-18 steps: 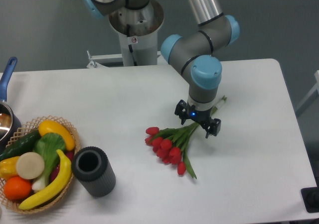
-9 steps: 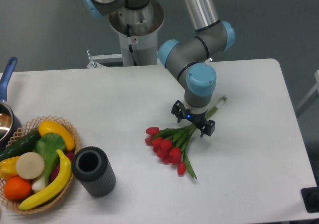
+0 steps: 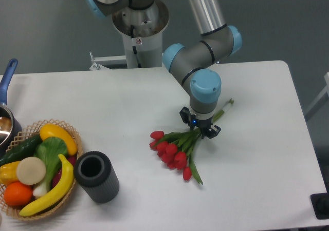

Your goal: Pick up the flowers from the table

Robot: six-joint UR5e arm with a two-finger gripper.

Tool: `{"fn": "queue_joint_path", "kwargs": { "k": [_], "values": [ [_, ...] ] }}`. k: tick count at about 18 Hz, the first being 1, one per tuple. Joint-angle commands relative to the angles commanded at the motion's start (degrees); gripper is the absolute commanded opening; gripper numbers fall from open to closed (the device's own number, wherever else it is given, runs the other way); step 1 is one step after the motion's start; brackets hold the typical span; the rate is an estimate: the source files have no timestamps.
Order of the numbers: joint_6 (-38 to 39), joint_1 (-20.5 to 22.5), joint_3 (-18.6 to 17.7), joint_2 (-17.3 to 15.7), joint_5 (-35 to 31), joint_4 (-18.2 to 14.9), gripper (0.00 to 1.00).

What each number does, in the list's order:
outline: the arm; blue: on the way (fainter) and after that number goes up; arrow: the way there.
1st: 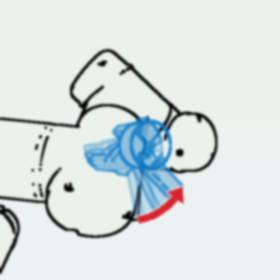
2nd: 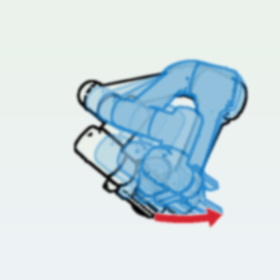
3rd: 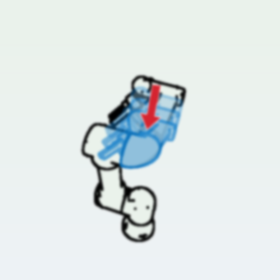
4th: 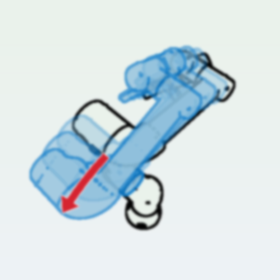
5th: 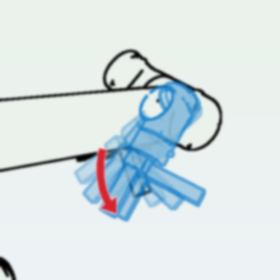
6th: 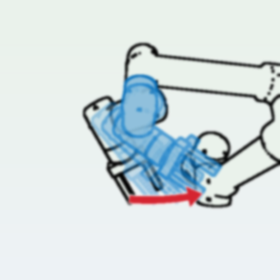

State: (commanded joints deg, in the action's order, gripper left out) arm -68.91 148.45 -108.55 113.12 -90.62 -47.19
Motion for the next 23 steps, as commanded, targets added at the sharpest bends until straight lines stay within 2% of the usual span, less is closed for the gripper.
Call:
{"fn": "queue_joint_path", "kwargs": {
  "k": [3, 5, 11, 12, 14, 16, 20, 23],
  "values": [
    [0.09, 0.26, 1.84, -0.71, 0.0, -3.95, 0.0],
    [0.18, 0.18, 3.42, -2.63, -0.26, -6.07, 0.0],
    [0.26, 2.2, 10.71, -3.61, 0.0, -8.71, 0.0],
    [0.35, 2.46, 12.55, -3.61, 0.0, -9.84, 0.0],
    [0.7, 4.03, 16.77, -3.44, 1.13, -14.22, 0.0],
    [0.53, 5.01, 19.94, -3.26, 6.13, -17.23, 0.0],
    [0.26, 4.83, 23.99, -2.21, 6.68, -19.69, 0.0],
    [0.18, 4.75, 24.35, -2.29, 6.68, -19.79, 0.0]
  ]
}}
